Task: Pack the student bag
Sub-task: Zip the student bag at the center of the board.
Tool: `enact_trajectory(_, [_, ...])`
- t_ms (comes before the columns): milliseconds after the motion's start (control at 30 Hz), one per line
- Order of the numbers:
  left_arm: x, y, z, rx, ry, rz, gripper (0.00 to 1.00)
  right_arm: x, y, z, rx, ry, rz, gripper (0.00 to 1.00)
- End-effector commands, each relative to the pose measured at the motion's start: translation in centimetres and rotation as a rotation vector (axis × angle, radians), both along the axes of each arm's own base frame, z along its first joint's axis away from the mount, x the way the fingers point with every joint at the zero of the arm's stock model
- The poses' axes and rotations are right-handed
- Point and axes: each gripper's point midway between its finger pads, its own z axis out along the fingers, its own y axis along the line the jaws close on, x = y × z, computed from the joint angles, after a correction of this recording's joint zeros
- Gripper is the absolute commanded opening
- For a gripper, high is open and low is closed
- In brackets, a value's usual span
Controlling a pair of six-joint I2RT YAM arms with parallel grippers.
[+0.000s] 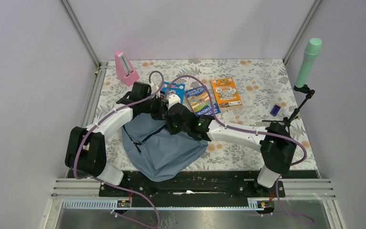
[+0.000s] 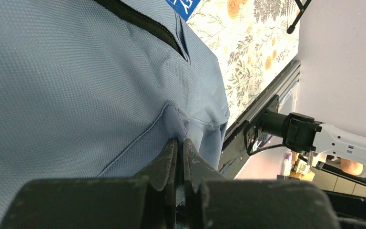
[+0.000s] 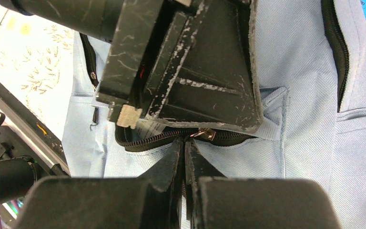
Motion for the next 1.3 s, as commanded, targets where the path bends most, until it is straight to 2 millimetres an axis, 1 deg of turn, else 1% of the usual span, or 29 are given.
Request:
enact_trajectory(0, [2.7,0.0,2.1,-0.034,-0.156,0.043,0.00,-5.8,8.4,11.6,0.365,-0.097,0.236,0.00])
enact_trajectory(133, [2.8,0.1,2.3,-0.037,-0.171,0.052,0.00,-6.9,9.1,13.2,0.399,-0.091,0.245,0.00])
enact_trajectory(300, [3.0,0.3,2.6,-0.031,-0.193,0.066,0.00,-7.0,9.1,16.2,0.475,-0.087,0.219,0.00])
enact_trajectory(400, [3.3,0.4,2.9,-0.031,-0.205,0.083,0.00,-7.7,9.4,17.1,0.496,-0.098,0.241,0.00])
enact_trajectory(467, [3.6,0.5,3.2,-0.034,-0.219,0.096,0.00,-8.3,9.8,17.0,0.486,-0.096,0.259,0.00])
enact_trajectory(567, [4.1,0.4,3.9,-0.042,-0.237,0.111,0.00,-9.5,10.8,16.3,0.460,-0.090,0.293,0.00])
enact_trajectory(733, [4.9,0.3,4.2,-0.051,-0.249,0.140,0.00,-11.3,12.0,15.2,0.436,-0.074,0.329,0.00])
enact_trajectory(900, [5.7,0.4,4.5,-0.054,-0.264,0.169,0.00,-12.7,12.8,15.1,0.429,-0.080,0.356,0.00])
enact_trajectory(1100, [7.3,0.9,5.2,-0.046,-0.290,0.241,0.00,-13.1,12.5,15.8,0.426,-0.117,0.355,0.00])
enact_trajectory(1267, [9.2,1.9,5.4,-0.034,-0.290,0.331,0.00,-13.0,12.2,15.7,0.417,-0.117,0.349,0.00])
